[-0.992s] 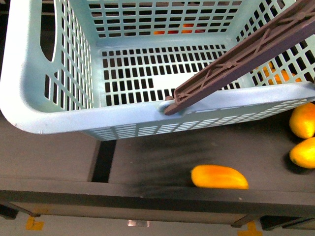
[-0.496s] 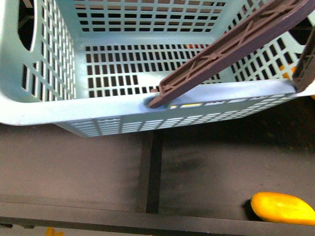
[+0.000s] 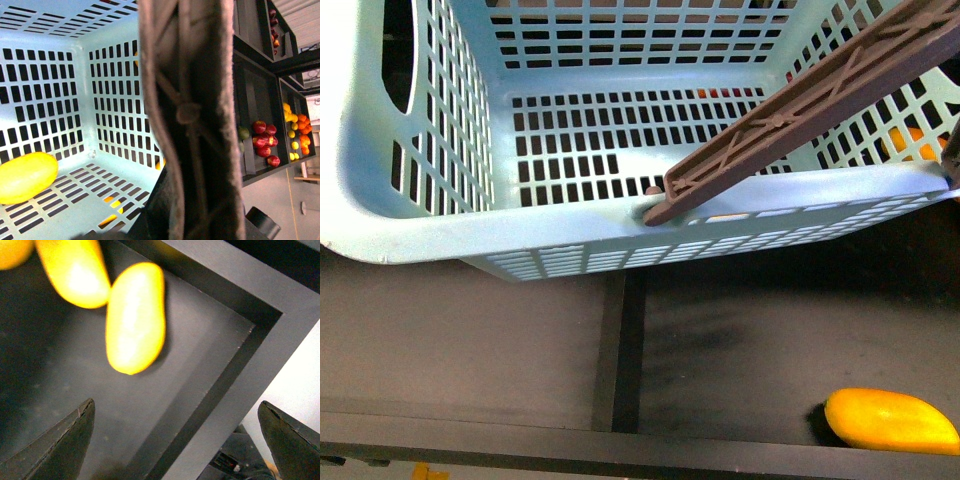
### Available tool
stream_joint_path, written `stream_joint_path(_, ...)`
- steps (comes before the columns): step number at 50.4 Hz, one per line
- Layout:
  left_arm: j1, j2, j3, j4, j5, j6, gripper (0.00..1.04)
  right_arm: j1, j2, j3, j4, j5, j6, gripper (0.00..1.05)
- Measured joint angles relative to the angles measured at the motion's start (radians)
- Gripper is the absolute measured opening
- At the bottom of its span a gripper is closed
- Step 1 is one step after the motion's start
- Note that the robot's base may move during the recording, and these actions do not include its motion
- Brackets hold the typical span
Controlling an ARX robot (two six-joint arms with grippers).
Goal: Pick lemon and mango into basket
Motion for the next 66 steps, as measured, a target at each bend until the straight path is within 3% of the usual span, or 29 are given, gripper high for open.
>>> stream_joint_path(29,-0.001,0.000,0.000,0.000,0.007,-0.001,0.05,-0.042,0.320,0.204,0.061,-0.013,-0.051,0.96)
stream_joint_path(66,-0.001,0.000,0.000,0.000,0.010,0.001,0.05,0.094,0.574,0.509,-0.029,0.027,0.020,0.96)
